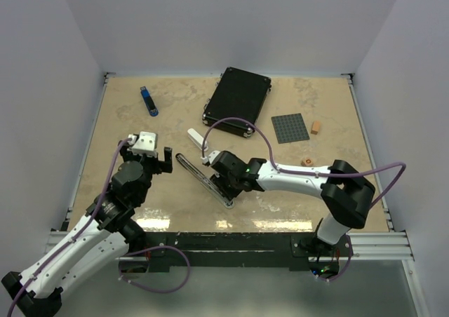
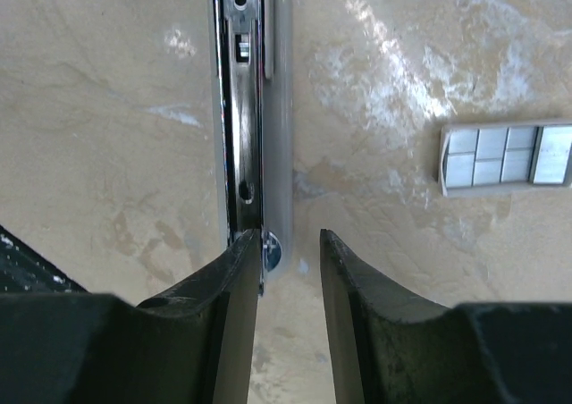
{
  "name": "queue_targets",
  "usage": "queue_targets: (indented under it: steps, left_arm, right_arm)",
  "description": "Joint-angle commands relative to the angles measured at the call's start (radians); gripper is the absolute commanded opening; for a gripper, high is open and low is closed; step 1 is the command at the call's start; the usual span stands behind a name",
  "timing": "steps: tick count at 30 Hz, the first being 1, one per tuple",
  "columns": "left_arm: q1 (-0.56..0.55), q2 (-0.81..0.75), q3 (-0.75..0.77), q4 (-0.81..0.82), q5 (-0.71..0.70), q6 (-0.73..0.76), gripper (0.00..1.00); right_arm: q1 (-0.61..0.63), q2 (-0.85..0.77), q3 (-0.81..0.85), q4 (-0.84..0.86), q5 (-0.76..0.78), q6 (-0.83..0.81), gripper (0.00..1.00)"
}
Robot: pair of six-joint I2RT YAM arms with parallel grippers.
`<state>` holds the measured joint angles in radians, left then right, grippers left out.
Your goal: Load the staples into the stapler
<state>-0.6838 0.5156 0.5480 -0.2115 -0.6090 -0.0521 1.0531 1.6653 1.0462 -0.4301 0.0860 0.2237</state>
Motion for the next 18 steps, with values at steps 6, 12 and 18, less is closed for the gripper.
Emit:
queue_targets:
  steps: [6, 12, 18]
  left_arm:
    - [0.012, 0.041, 0.033, 0.017, 0.026, -0.052, 1.0]
    - [0.021, 0.129, 0.055, -0.019, 0.029, -0.241, 1.0]
    - [0.023, 0.264, 0.0, 0.004, 0.029, -0.518, 1.0]
  right_arm:
    - [0.002, -0.199, -0.083, 0.066, 0.004, 0.04, 0.44]
    - [0.005, -0.306, -0.233, 0.258, -0.035, 0.058, 0.61]
    - [0.008, -0.355, -0.363, 0.409, -0.054, 0.086, 0.62]
